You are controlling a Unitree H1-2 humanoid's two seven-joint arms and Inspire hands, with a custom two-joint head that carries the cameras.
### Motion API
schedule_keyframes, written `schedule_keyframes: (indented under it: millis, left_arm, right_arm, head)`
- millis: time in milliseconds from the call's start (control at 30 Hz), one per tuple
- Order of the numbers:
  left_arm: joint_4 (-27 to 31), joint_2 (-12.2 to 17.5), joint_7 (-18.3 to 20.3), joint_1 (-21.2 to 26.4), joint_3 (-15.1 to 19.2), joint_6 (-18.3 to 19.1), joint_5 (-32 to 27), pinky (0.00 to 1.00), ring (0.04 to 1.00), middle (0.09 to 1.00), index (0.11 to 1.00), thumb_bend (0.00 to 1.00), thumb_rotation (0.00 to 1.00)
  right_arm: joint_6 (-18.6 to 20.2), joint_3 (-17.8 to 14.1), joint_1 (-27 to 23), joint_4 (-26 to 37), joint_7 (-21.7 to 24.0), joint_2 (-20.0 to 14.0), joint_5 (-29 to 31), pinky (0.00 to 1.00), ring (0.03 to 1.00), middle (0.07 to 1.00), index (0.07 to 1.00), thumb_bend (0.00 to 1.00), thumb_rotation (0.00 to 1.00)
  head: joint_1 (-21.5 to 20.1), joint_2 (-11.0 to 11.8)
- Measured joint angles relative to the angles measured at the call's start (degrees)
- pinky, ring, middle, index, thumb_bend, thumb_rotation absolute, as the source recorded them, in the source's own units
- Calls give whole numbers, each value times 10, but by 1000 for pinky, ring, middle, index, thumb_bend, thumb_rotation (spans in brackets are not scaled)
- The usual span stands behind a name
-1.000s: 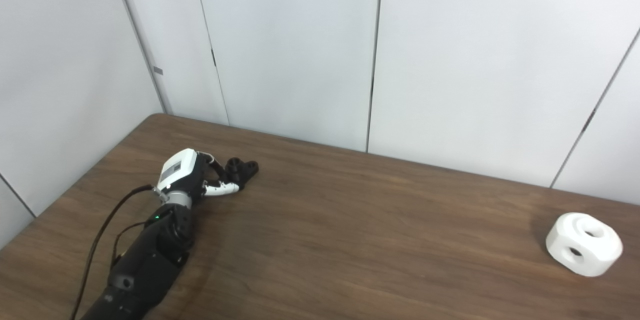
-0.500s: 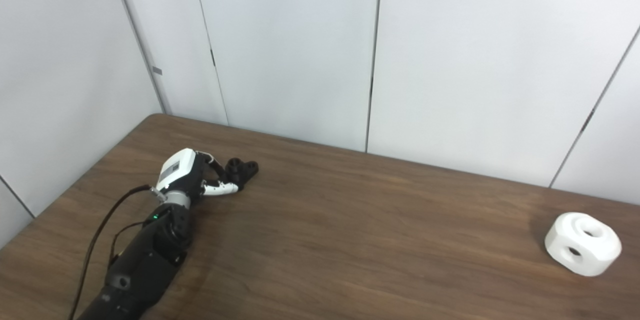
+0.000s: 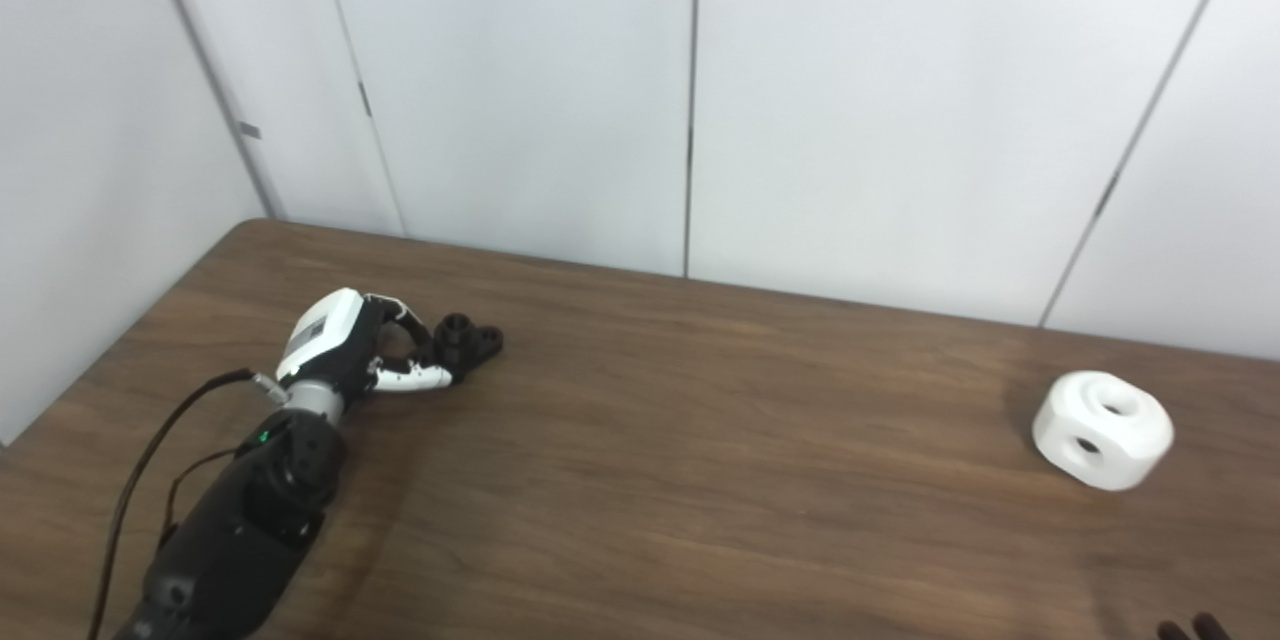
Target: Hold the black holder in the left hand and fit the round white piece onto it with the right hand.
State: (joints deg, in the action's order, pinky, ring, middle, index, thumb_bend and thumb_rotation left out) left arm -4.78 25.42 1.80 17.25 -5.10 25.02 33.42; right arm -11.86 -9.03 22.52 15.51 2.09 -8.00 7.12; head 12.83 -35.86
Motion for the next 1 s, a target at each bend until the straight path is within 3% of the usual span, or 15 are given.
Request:
schedule_keyframes:
  millis: [400, 667, 1000]
  left_arm:
    - [112, -2, 84, -29, -57, 6, 8, 768, 860, 783, 487, 518, 46]
    - [172, -1, 137, -40, -92, 3, 11, 748, 848, 775, 485, 519, 50]
    - [236, -6, 196, -55, -144, -5, 35, 782, 857, 777, 487, 519, 50]
  right_arm:
    - [-10, 7, -3, -3, -2, 0, -18, 775, 870, 880, 908, 617, 1000]
    - [-9, 16, -9, -3, -5, 4, -26, 739, 843, 856, 883, 627, 976]
    - [57, 48, -17, 38, -33, 6, -61, 732, 862, 864, 883, 649, 969]
  head:
    - [-59, -26]
    - [-116, -62]
    - [-157, -102]
